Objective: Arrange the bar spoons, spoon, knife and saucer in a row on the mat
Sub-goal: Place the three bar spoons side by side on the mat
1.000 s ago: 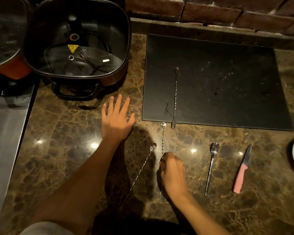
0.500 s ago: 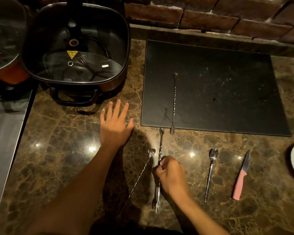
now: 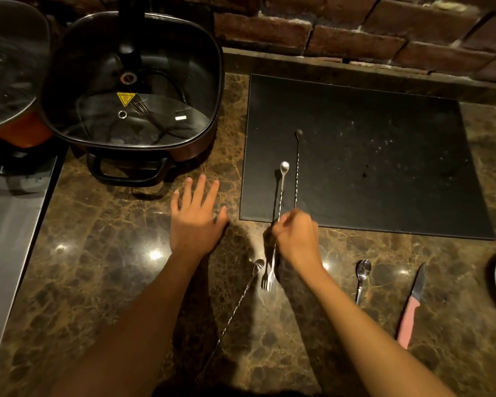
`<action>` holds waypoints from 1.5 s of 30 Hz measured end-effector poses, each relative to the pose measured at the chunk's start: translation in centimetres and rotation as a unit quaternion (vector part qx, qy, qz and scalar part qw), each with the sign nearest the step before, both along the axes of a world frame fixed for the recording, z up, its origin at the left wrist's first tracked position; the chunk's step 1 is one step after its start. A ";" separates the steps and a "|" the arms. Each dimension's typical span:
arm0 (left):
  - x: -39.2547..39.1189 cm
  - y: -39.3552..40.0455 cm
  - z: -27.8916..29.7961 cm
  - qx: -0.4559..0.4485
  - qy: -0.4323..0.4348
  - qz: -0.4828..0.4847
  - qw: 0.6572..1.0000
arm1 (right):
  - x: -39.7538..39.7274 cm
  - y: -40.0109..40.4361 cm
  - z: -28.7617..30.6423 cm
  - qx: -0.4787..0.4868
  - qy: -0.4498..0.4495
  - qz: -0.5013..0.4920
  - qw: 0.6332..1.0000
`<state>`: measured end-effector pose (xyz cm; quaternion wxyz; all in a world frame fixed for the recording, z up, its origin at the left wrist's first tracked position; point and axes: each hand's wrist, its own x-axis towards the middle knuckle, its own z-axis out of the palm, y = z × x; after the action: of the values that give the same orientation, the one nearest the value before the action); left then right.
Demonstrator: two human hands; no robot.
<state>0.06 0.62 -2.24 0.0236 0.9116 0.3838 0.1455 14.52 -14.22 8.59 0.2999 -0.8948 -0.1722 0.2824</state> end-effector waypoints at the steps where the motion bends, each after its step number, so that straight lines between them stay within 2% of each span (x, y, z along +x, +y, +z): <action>1: 0.0 0.0 0.1 -0.002 0.001 0.002 1.000 | 1.2 1.2 -0.2 -0.003 -0.017 -0.003 1.000; 11: 0.2 -0.1 0.9 -0.051 0.015 0.013 0.999 | 6.7 7.6 -1.8 -0.049 -0.055 -0.029 0.997; 19: 0.3 0.0 1.0 -0.075 0.033 0.014 0.997 | 6.2 7.7 -2.1 -0.049 -0.088 -0.029 0.994; 29: 0.2 -0.1 0.8 -0.059 0.020 0.012 0.998 | 5.5 6.6 -2.0 -0.007 -0.065 -0.034 0.997; 34: 0.0 -0.1 0.5 -0.037 0.018 0.013 0.999 | 1.7 2.5 -1.5 0.028 0.025 0.006 0.999; 37: 0.0 -0.1 0.4 -0.024 0.008 0.013 1.000 | -3.0 -1.9 -2.5 -0.007 0.117 0.045 0.992; 39: 0.1 -0.2 0.4 -0.013 0.003 0.013 1.000 | -6.3 -4.4 -3.0 -0.052 0.144 0.060 0.986; 42: 0.1 -0.2 0.3 -0.003 -0.005 0.009 1.000 | -9.5 -6.2 -3.6 -0.101 0.108 0.112 0.983; 45: 0.1 -0.2 0.2 -0.002 -0.005 0.010 1.000 | -10.7 -6.3 -3.5 -0.110 0.063 0.164 0.978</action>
<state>0.18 0.40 -2.09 0.0257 0.9069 0.3929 0.1496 3.82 -20.48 5.05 0.1599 -0.8621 -0.2655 0.4010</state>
